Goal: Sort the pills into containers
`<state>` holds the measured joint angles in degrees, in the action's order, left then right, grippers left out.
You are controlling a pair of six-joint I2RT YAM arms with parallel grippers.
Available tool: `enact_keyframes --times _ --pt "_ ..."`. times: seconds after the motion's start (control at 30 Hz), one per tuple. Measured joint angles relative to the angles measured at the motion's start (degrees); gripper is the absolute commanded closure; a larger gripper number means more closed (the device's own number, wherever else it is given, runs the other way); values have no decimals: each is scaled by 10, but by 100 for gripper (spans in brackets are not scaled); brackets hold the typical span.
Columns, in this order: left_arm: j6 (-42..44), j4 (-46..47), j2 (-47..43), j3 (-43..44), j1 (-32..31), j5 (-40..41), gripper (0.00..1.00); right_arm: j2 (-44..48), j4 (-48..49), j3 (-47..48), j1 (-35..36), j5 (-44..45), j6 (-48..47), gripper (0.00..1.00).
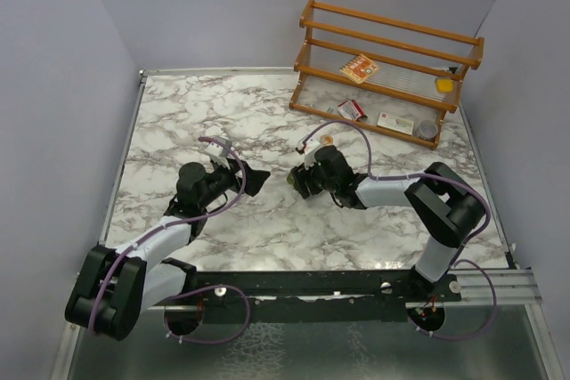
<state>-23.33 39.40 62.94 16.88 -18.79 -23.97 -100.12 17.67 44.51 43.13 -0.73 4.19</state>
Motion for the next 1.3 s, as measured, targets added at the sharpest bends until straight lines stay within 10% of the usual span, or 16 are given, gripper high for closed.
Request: enact_keyframes --times 0.13,0.43,0.57,0.63,0.9,1.0,1.3 --pt "-2 0 0 0 1 0 6 -4 0 4 0 0 -1 98" --pt "-3 0 7 0 6 0 12 -4 2 4 0 -3 -4 99" --pt "-4 0 12 0 7 0 57 -2 7 -1 0 -3 -5 99" --pt "-5 0 14 0 8 0 64 3 8 -6 0 -3 -5 99" --pt "-2 24 23 0 9 -38 60 44 -7 -12 0 -16 -9 99" --pt "0 46 33 3 9 -84 10 82 -18 -19 0 -30 -14 99" --pt "-56 159 125 24 9 -195 19 230 -62 -39 4 -93 -29 99"
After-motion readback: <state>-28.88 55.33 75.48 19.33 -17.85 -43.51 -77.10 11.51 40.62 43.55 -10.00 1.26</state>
